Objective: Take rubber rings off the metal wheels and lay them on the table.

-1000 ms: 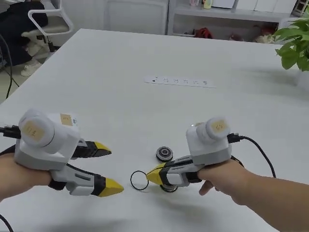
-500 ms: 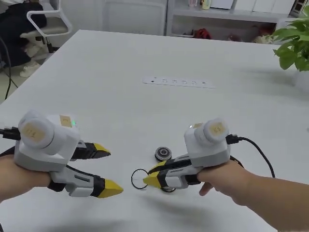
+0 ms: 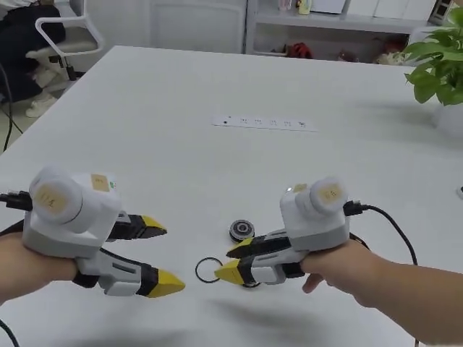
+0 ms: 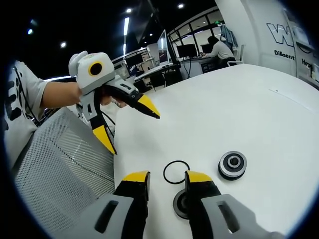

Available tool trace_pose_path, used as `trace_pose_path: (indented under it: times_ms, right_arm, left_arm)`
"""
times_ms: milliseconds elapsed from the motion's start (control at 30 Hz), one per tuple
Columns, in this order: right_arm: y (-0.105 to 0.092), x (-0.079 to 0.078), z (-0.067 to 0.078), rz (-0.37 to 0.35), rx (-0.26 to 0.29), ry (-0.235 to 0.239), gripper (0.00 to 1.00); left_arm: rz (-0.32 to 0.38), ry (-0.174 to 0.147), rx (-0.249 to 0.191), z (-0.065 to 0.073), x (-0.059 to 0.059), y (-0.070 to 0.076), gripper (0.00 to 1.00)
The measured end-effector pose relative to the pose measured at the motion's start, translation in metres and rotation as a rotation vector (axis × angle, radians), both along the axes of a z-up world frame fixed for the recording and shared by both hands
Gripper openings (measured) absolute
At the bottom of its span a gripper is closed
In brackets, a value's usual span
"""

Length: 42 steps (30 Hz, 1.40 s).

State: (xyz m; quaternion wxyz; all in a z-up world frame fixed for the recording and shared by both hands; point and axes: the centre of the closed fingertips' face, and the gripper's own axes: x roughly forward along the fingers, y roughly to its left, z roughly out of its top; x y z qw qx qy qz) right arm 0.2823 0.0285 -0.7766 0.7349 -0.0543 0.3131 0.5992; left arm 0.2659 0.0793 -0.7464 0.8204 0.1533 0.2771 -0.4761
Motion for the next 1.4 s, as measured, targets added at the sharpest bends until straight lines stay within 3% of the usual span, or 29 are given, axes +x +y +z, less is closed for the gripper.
trace_pose_path:
  times_ms: [733, 1400]
  right_arm:
    - [-0.032, 0.019, 0.011, -0.07, 0.034, -0.025, 0.29]
    - [-0.052, 0.021, 0.002, -0.092, 0.039, -0.018, 0.3]
  left_arm:
    - [-0.02, -0.015, -0.002, 0.007, 0.012, -0.013, 0.57]
    - [-0.056, -0.013, -0.006, 0.002, 0.026, -0.037, 0.53]
